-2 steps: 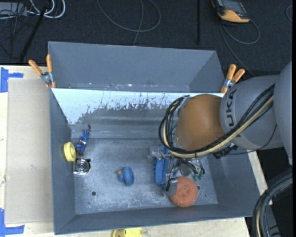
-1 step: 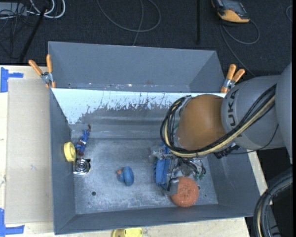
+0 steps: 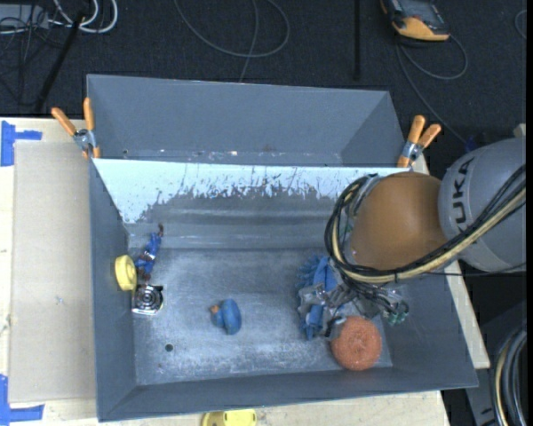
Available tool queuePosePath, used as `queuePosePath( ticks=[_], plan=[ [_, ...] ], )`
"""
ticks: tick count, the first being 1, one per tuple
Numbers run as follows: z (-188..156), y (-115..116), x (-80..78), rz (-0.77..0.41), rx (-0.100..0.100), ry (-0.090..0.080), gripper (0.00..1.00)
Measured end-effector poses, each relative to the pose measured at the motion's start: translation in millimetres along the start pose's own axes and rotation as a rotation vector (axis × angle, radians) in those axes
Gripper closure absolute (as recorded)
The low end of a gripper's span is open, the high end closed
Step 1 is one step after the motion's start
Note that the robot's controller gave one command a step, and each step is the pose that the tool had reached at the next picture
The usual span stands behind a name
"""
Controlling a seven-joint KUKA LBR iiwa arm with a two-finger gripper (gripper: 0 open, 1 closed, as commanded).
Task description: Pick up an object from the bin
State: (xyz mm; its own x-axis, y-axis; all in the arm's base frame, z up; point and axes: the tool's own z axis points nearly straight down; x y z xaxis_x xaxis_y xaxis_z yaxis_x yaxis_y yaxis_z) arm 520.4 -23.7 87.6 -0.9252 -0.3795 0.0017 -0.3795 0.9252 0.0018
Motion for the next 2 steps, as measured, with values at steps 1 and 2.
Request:
queuePosePath(
  ticks=[1,2],
  plan=[
    [0.0,0.0,0.0,0.000,0.000,0.000,0.00],
    [0.0,-0.1,0.1,0.004,0.000,0.000,1.00]
  ],
)
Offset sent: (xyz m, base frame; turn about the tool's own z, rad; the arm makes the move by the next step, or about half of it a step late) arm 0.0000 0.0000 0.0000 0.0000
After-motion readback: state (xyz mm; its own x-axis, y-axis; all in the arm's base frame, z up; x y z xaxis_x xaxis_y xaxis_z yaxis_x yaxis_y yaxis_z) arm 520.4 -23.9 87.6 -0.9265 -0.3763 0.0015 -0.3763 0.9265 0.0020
